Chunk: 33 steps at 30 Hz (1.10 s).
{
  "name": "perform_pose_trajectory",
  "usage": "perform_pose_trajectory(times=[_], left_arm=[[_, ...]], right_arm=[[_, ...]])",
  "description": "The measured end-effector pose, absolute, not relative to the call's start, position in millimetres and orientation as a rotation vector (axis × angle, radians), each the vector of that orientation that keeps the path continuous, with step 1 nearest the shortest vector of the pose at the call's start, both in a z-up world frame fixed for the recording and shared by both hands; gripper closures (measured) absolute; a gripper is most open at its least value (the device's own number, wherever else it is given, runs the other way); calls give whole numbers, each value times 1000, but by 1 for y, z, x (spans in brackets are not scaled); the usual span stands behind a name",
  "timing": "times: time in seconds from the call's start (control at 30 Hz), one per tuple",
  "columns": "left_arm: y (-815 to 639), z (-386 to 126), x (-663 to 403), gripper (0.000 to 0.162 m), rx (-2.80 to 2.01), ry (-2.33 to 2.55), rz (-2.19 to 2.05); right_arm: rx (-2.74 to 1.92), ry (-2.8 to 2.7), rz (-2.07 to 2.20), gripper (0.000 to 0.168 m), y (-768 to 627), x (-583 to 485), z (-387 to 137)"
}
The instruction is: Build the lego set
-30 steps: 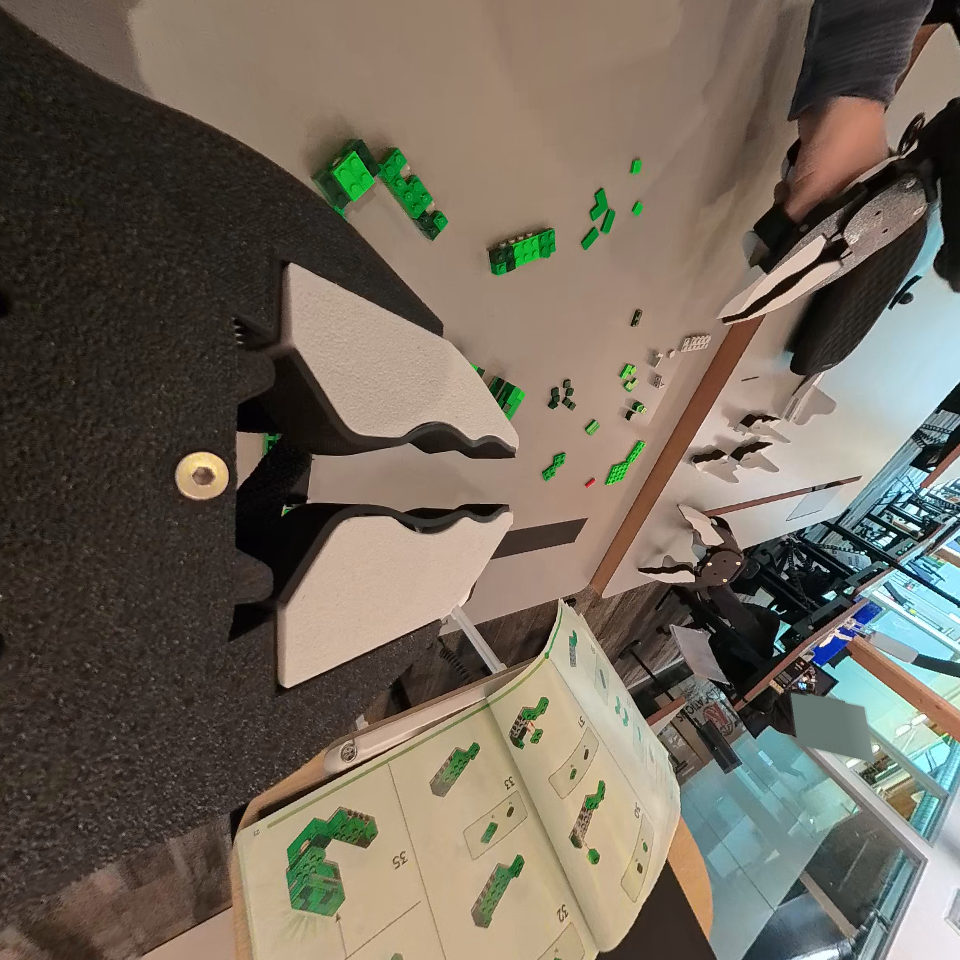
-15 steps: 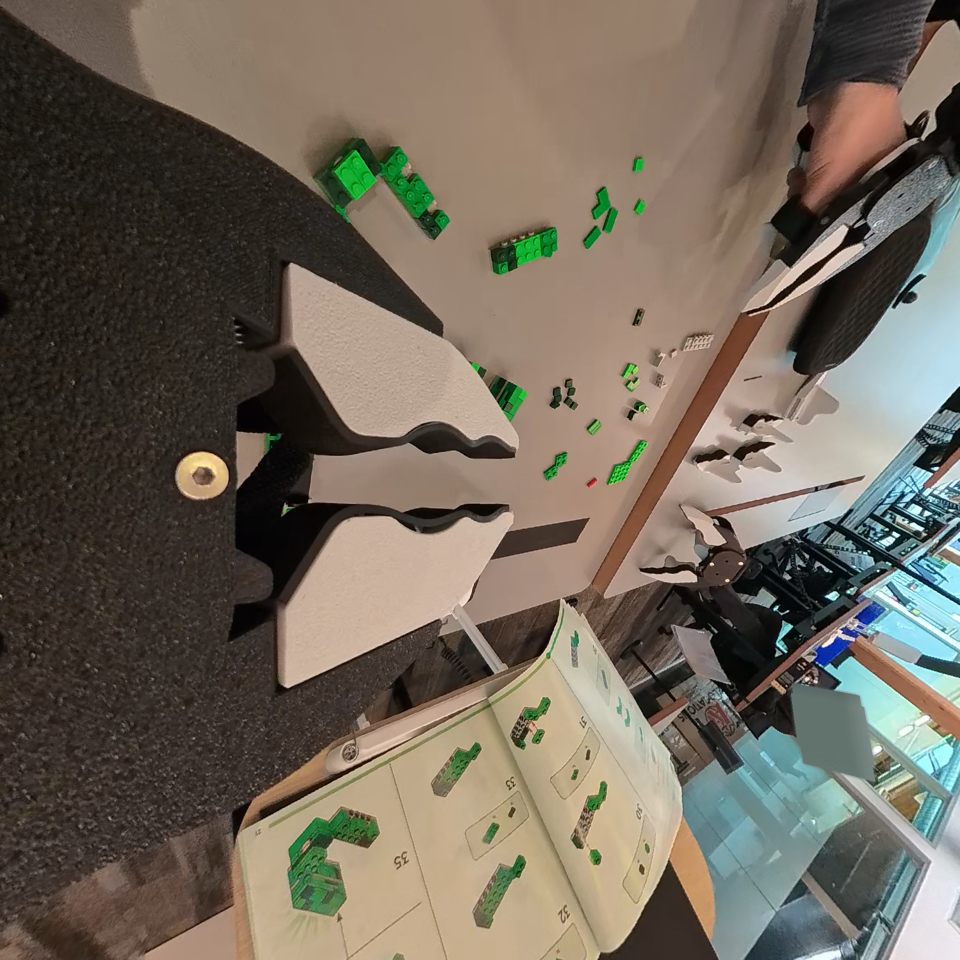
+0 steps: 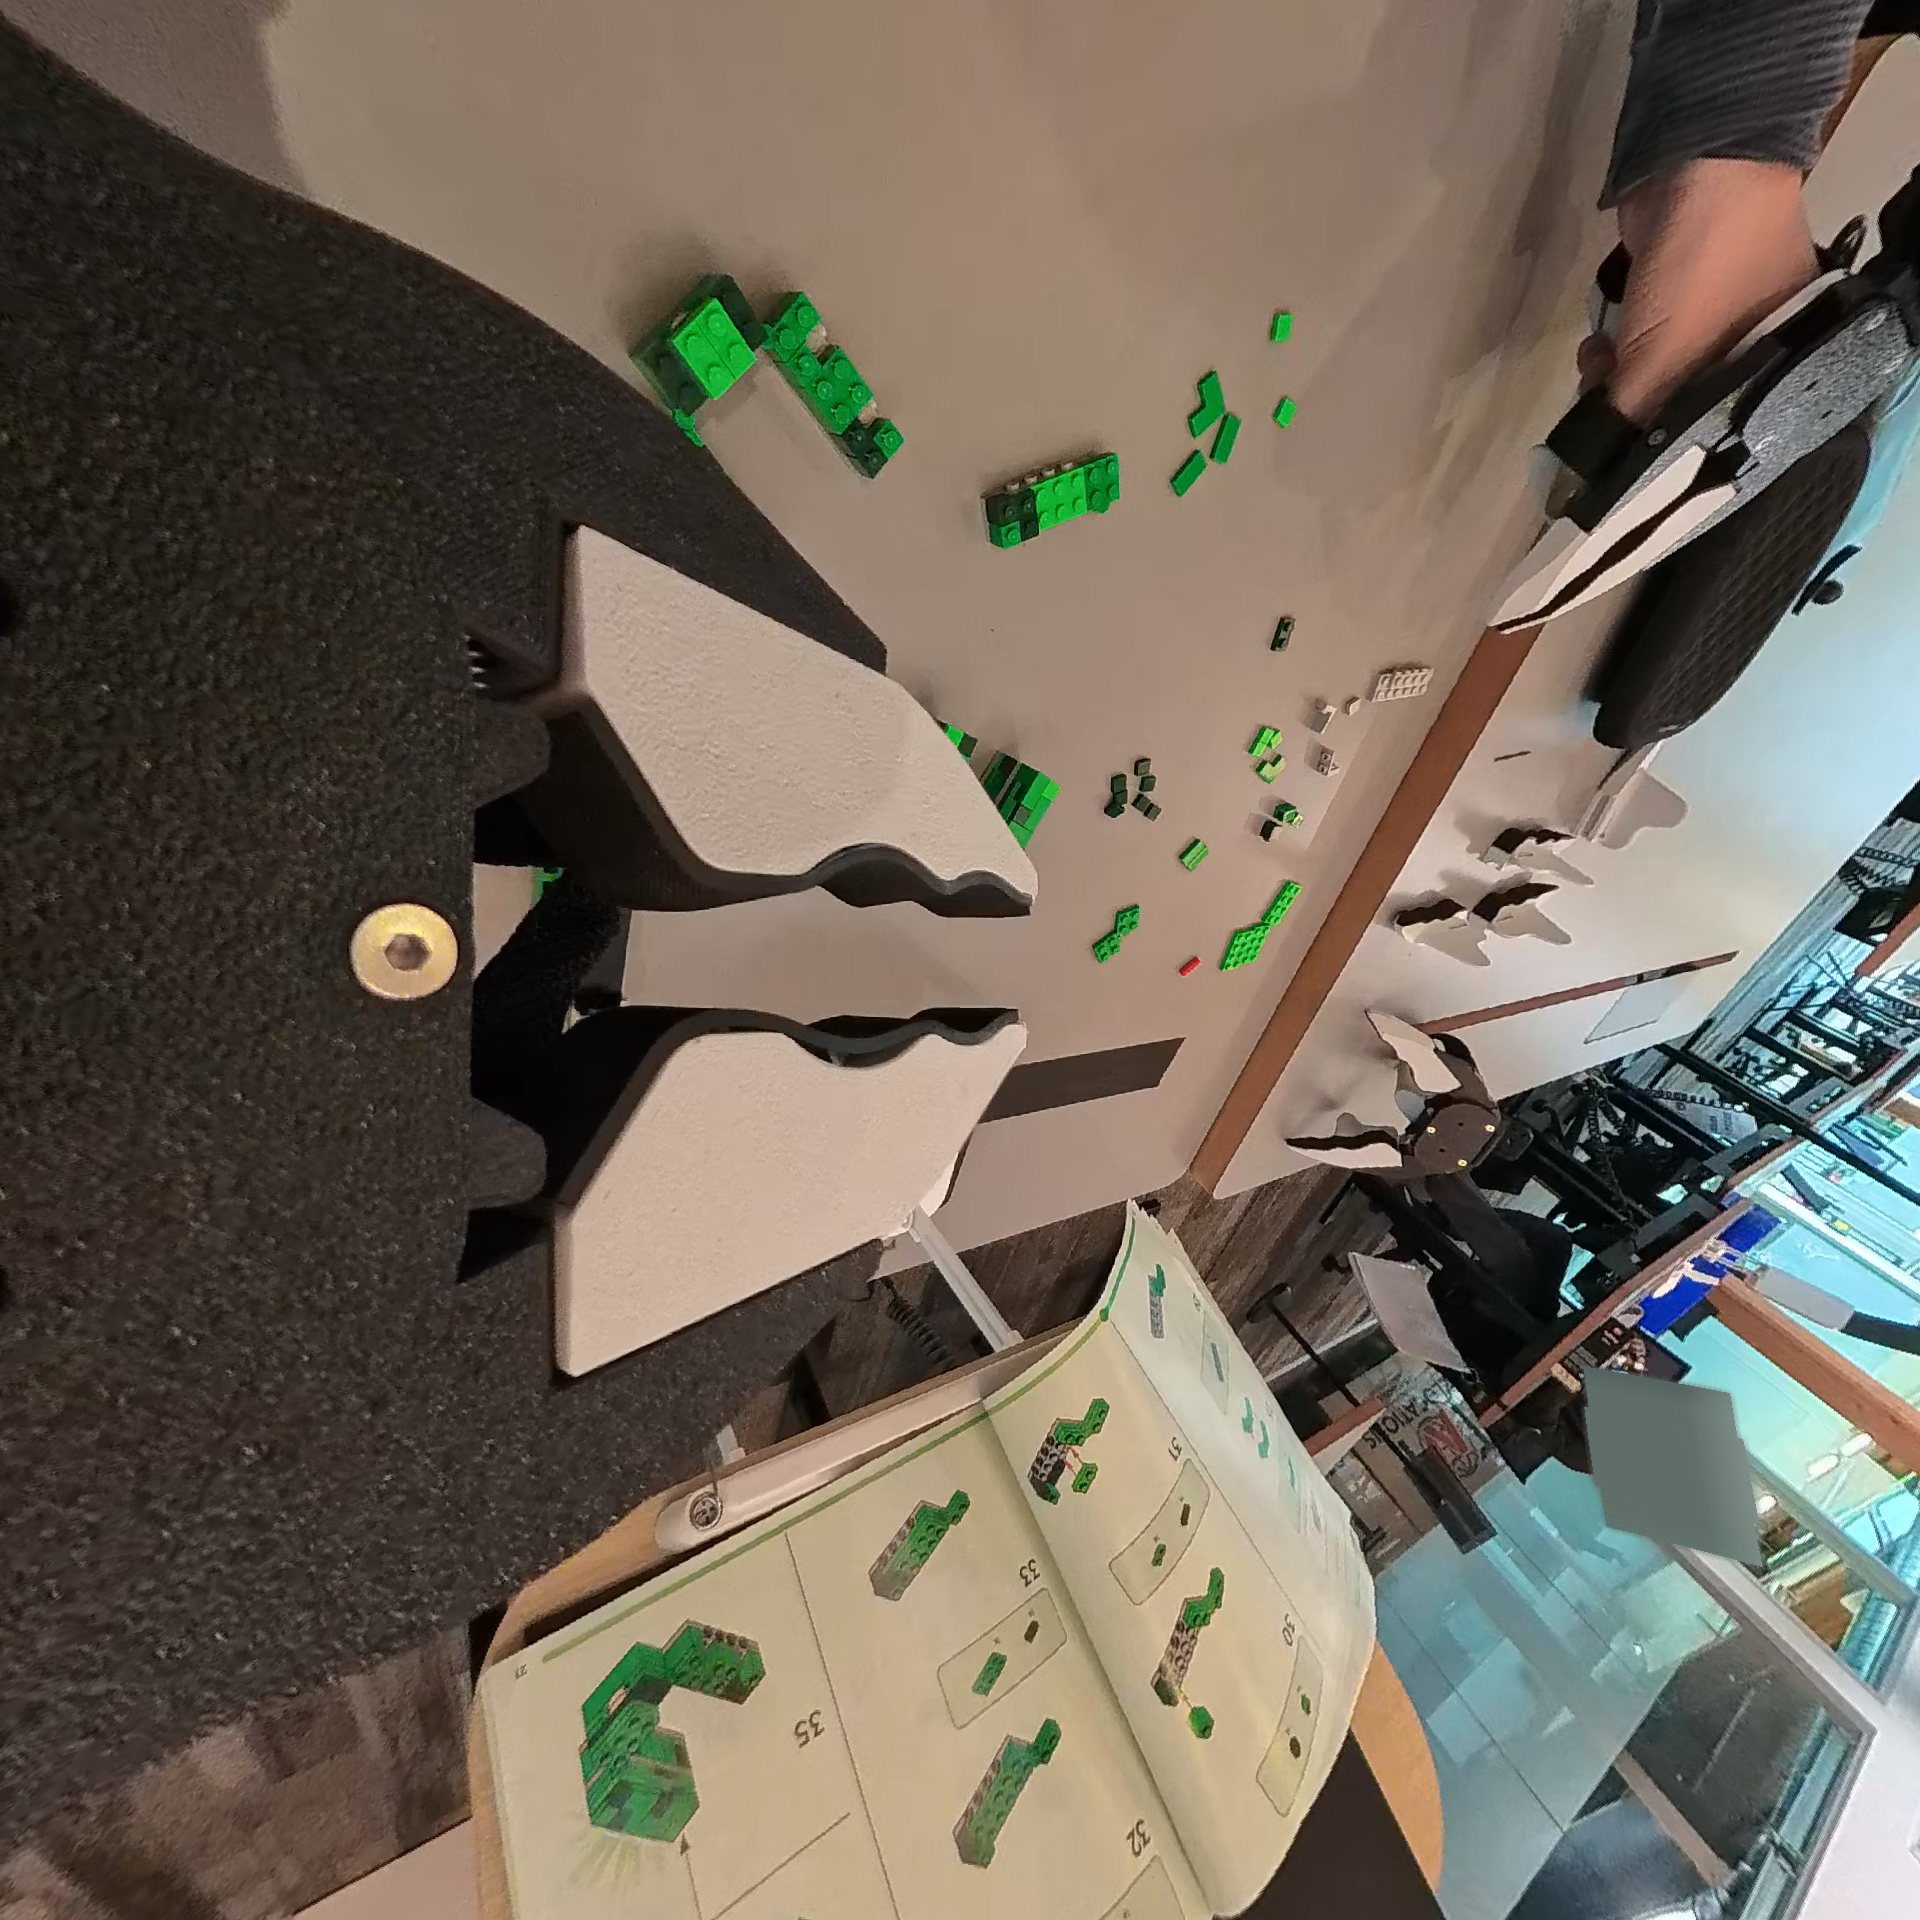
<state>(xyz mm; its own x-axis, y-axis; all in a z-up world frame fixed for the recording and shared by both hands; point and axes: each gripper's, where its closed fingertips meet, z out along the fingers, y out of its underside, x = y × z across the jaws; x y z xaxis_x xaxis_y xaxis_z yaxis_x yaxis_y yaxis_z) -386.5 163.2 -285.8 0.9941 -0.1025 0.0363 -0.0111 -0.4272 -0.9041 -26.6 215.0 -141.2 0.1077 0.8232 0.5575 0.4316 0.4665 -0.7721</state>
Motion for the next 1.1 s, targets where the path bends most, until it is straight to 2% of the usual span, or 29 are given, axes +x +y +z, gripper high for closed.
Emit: perform_pose_trajectory(times=[1.1], left_arm=[[165,-283,-374,157,-1987,126,-115]], right_arm=[[-1144,-1520,408,152,214,-26,-141]])
